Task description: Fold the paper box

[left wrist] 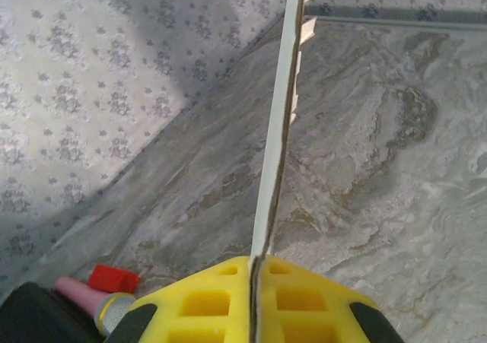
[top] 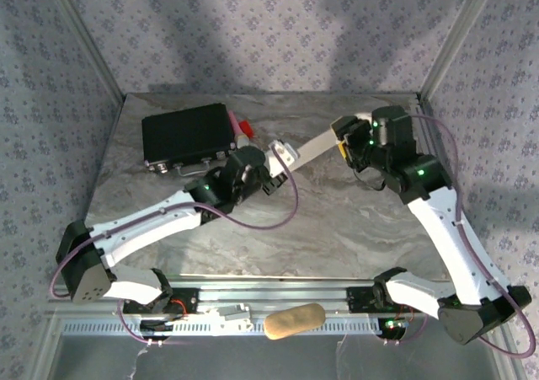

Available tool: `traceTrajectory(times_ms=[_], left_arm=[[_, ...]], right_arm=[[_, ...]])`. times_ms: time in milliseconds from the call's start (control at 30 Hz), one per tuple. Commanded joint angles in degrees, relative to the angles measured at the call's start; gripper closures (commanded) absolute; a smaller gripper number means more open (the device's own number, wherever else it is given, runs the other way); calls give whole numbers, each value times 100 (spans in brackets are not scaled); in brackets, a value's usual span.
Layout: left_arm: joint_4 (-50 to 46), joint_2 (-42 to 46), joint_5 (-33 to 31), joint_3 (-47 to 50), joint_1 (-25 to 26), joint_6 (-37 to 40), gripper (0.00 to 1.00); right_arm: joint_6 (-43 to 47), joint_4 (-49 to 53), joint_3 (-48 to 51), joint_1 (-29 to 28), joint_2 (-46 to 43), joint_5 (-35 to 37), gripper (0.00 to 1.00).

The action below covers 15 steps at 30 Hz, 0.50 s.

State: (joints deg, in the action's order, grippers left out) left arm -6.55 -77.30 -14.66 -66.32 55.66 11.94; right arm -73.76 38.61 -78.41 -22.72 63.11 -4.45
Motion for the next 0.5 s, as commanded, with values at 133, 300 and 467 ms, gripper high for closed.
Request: traceTrajectory(times_ms=[133,300,467], left_arm=[[-2904,247,1727,-1356,-772,-1721,100],[-3395,575,3112,-1391,-1483,-1856,100],[-4023,182,3118,-1469,-1512,-1254,100]], right_arm=[[1153,479,-850,110,-285,-109,39],[1074,485,-748,58,-325,-208,40],[562,219,-318,-10,-339,-439,41]])
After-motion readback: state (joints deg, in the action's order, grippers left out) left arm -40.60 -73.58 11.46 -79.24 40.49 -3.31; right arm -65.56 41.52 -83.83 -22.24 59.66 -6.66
